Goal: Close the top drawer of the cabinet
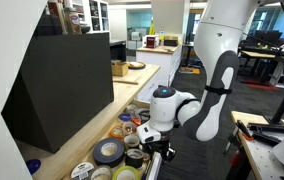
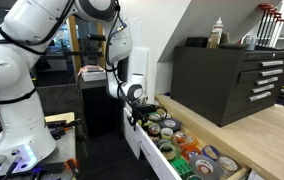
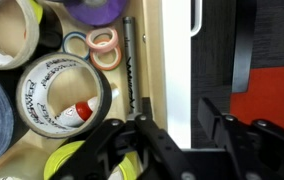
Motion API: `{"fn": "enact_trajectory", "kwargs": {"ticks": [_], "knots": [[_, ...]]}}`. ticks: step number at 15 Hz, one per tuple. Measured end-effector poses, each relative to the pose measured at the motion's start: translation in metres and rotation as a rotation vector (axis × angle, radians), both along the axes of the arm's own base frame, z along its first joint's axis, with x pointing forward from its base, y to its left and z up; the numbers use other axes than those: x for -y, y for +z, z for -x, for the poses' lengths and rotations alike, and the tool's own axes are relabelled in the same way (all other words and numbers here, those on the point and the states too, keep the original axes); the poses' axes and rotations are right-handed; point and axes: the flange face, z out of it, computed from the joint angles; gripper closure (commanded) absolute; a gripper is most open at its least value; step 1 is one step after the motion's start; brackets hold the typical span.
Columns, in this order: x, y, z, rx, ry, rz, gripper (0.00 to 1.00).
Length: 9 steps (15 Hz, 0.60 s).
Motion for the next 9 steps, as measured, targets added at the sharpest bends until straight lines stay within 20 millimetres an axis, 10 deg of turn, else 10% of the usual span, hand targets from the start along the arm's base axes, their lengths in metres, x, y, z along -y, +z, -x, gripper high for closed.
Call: {"fn": "enact_trajectory", "kwargs": {"ticks": [9], "knots": [[0.0023, 0.0024, -0.0034, 0.02, 0.005, -0.01, 0.86]]}}
